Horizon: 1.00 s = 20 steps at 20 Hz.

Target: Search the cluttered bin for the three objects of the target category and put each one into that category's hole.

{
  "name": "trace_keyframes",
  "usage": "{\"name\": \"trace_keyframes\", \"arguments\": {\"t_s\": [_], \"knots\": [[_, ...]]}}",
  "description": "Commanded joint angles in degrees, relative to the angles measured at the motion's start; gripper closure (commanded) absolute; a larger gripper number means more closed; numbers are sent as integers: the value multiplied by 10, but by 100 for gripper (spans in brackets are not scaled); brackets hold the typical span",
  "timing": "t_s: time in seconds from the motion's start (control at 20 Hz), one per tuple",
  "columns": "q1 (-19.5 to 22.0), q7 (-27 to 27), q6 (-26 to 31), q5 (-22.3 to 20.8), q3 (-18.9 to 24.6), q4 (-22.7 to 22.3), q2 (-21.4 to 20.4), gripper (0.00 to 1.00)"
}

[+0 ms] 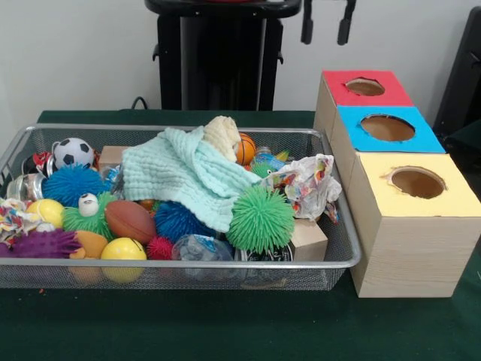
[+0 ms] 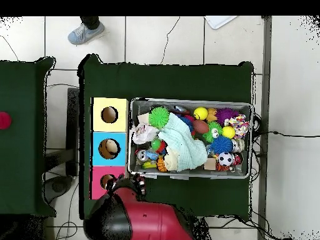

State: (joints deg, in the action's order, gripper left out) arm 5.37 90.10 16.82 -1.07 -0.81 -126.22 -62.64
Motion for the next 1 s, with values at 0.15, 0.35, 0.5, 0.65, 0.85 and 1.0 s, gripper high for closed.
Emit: {"name": "trace_keyframes", "arguments": {"t_s": [0.15, 0.35, 0.5, 0.65, 0.85, 1.0], "knots": [[98, 21, -77, -68, 43, 33, 117, 0], [129, 20, -89, -85, 51, 58, 145, 0], [143, 9, -104, -110, 55, 81, 175, 0], [152, 13, -134, -134, 57, 96, 210, 0], [142, 18, -163, -169, 41, 125, 264, 0], [131, 24, -194, -196, 23, 150, 308, 0]]}}
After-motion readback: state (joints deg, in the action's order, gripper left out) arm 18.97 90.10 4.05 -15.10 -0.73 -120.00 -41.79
